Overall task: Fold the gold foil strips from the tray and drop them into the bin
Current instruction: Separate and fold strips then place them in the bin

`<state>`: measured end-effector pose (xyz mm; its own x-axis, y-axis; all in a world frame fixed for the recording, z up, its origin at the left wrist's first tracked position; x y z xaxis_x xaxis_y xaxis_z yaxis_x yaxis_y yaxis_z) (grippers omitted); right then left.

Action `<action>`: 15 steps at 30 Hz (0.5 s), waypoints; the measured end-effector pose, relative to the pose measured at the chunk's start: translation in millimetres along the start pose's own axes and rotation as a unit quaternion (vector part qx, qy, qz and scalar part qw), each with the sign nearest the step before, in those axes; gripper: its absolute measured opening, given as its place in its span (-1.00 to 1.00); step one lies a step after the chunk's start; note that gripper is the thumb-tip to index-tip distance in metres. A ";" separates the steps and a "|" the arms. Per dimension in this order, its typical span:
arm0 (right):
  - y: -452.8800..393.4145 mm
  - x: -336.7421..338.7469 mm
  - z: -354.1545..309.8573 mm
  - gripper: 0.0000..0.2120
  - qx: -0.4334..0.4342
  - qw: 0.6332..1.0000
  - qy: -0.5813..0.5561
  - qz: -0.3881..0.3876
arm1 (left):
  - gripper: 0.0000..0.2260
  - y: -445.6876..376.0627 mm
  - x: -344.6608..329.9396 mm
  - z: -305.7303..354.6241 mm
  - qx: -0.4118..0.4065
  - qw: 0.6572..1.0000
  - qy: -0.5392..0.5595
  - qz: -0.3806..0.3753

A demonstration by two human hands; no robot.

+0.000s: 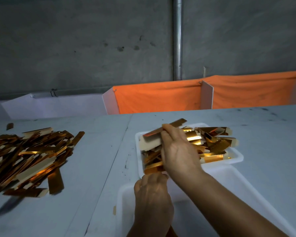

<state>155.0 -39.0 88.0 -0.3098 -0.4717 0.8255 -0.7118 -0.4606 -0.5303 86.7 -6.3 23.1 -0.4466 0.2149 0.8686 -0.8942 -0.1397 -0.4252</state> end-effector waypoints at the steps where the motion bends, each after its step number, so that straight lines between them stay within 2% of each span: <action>1: -4.9 -2.5 -10.5 -0.56 0.013 1.000 -0.009 0.000 | -0.53 -2.1 -8.8 -6.7 0.022 0.999 -0.008 -0.033; 3: -15.6 -6.8 -25.1 -0.56 0.028 1.000 -0.011 0.002 | -0.56 -7.3 -17.6 -12.5 0.058 0.995 -0.015 -0.075; 5: -24.9 -6.0 -29.4 -0.58 0.023 0.999 -0.025 0.017 | -0.56 -7.3 -12.9 -15.2 0.059 0.997 -0.015 -0.045; 7: -32.0 3.4 -25.8 -0.60 0.015 0.996 -0.072 0.048 | -0.57 -1.0 -9.7 -5.4 0.017 0.999 -0.009 -0.047; 10: -41.5 27.5 -9.2 -0.64 0.006 0.979 -0.168 0.115 | -0.72 3.1 4.2 0.8 -0.008 1.000 0.019 0.022; 12: -42.7 40.6 15.7 -0.68 -0.054 0.950 -0.272 0.146 | -0.71 1.7 5.7 -6.7 0.025 0.999 0.033 0.008; 14: -40.1 33.7 39.9 -0.68 -0.146 0.894 -0.409 0.112 | -0.65 -1.7 4.8 -12.8 0.072 0.996 0.058 -0.019; 15: -35.9 26.3 48.6 -0.67 -0.183 0.861 -0.467 0.085 | -0.63 -0.3 9.3 -14.8 0.081 0.994 0.078 0.002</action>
<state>203.0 -71.4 119.3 0.0912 -0.9866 0.1354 -0.9100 -0.1378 -0.3910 82.4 10.0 27.5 -0.4612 0.3587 0.8116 -0.8811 -0.2930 -0.3712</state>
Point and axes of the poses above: each hand's wrist, its own y-axis away from the middle knuckle, its own x-axis out of the back of the hand, z = x × y, the point moved 10 cm from there along -y, towards the middle knuckle, and after that the axes turned 1 degree about -z, right-handed, at the moved point
